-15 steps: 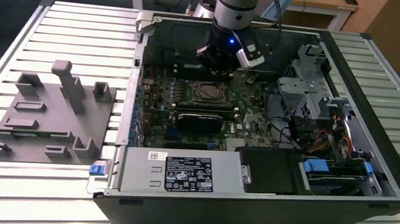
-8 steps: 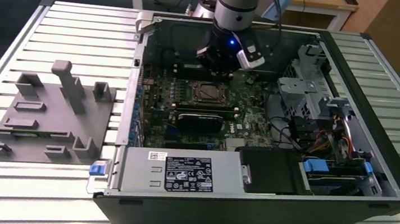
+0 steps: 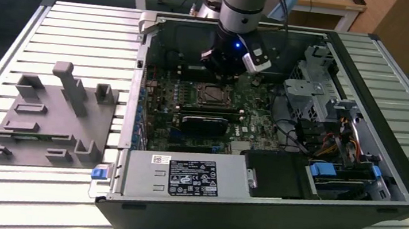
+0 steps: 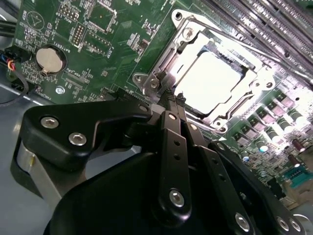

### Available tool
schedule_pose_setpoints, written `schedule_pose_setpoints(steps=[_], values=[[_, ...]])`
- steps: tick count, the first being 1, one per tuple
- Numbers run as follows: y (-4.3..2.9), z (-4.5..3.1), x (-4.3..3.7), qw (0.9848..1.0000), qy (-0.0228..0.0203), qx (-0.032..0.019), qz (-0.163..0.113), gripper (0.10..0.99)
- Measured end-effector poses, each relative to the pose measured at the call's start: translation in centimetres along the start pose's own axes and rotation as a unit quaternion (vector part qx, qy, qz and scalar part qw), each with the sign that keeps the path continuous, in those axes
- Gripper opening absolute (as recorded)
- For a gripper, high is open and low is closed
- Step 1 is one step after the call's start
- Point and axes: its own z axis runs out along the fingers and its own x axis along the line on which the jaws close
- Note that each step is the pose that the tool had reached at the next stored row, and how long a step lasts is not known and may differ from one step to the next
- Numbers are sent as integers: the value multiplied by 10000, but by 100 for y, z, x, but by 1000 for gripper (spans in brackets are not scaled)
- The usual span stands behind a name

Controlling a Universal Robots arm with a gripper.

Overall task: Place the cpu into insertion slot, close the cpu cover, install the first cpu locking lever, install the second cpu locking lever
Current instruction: 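Install the second cpu locking lever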

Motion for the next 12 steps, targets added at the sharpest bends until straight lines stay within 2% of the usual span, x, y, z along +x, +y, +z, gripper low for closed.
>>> schedule_pose_setpoints(steps=[8,12], values=[[-46,-12,2,10000,0,1,1,114],[-41,-90,1,10000,0,0,0,114]])
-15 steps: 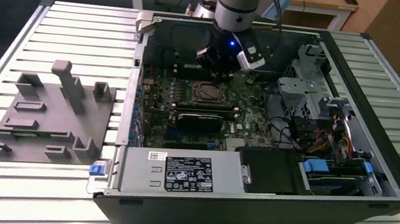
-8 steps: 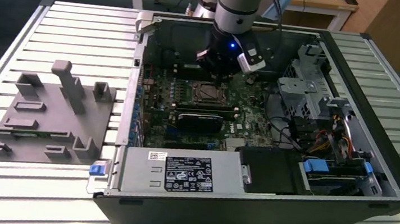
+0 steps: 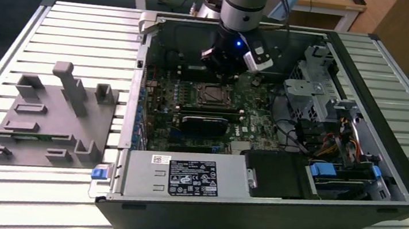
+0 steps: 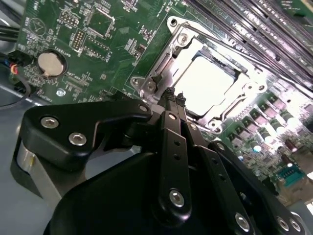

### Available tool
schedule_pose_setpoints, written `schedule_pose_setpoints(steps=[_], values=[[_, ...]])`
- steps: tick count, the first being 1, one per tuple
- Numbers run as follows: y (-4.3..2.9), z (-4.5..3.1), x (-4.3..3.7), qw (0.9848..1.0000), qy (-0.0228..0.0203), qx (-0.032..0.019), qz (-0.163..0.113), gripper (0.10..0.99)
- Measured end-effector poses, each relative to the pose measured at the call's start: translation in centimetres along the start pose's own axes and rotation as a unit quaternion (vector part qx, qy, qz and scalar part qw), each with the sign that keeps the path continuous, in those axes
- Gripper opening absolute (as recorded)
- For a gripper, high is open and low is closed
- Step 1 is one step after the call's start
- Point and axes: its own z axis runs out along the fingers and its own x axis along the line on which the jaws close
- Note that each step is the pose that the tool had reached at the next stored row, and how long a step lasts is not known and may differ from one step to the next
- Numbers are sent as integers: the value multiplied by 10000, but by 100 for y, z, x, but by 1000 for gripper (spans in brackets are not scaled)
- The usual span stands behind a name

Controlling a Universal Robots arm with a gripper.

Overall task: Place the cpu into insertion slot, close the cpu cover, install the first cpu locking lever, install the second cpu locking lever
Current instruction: 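Install the second cpu locking lever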

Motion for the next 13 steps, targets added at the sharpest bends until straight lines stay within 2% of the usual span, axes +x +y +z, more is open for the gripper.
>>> schedule_pose_setpoints(steps=[4,7,9,13], values=[[8,-135,-1,10000,0,0,0,114],[-2,-158,-1,10000,0,0,-1,114],[-43,-160,1,10000,0,0,0,114],[-177,-169,5,10000,1,1,-1,114]])
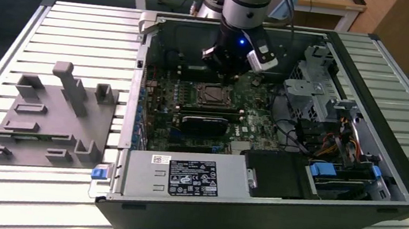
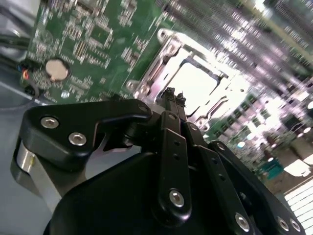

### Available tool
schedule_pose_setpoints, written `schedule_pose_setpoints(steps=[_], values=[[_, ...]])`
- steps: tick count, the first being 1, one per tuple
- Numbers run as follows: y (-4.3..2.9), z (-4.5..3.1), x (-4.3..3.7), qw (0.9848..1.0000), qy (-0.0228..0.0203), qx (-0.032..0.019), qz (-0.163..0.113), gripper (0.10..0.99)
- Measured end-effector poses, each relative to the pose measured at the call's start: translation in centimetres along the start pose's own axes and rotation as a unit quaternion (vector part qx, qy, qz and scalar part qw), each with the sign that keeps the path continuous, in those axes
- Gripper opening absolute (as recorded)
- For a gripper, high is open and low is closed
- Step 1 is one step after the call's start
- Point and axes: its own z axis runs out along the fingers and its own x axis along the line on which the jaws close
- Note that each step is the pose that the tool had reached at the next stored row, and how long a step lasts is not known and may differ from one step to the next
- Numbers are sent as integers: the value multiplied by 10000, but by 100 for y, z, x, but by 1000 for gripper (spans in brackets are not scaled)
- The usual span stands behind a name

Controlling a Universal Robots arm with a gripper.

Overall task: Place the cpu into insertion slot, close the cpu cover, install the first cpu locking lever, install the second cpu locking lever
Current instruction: 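Install the second cpu locking lever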

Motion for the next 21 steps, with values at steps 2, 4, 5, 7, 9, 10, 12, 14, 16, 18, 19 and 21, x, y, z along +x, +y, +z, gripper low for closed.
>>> schedule_pose_setpoints(steps=[2,4,5,7,9,10,12,14,16,18,19,21], values=[[-66,-3,2,10000,2,-2,0,114],[-100,-6,2,10000,25,-2,2,114],[-114,-6,2,10000,37,-2,3,114],[-126,-7,2,10000,41,-2,3,114],[-133,-7,2,10000,41,-3,3,114],[-135,-7,2,10000,41,-3,3,114],[-140,-8,2,10000,41,-3,3,114],[-145,-8,2,10000,41,-4,3,114],[-151,-8,3,10000,42,-3,3,114],[-159,-9,3,10000,42,-3,3,114],[-167,-9,3,10000,42,-4,3,114],[-192,-10,4,10000,41,-8,3,114]])
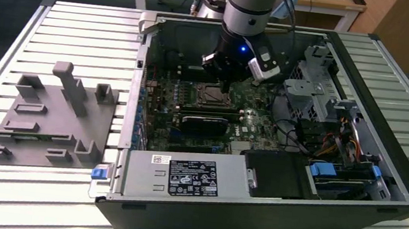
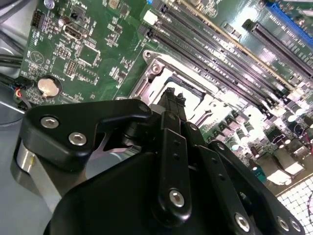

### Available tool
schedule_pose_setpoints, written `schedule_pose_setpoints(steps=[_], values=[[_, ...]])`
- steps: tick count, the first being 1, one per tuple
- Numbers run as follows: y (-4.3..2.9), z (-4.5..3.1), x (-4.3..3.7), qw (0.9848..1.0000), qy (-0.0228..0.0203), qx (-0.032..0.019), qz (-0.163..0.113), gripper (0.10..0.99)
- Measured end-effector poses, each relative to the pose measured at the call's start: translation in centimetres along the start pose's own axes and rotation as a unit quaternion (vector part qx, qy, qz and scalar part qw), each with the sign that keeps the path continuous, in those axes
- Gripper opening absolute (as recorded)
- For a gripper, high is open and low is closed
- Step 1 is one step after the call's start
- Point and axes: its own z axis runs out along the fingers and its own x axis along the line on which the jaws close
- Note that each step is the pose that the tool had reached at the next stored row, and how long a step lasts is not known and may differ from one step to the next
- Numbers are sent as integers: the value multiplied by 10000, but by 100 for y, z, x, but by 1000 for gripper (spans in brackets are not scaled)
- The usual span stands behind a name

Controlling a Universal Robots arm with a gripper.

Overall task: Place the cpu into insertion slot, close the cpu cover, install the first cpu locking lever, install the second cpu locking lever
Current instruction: 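Install the second cpu locking lever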

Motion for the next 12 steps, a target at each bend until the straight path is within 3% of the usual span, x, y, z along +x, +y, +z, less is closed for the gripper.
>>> schedule_pose_setpoints(steps=[9,11,12], values=[[-193,-11,6,10000,0,-10,0,114],[-240,-14,8,10000,-1,-30,0,114],[-260,-15,8,10000,-2,-72,0,114]])
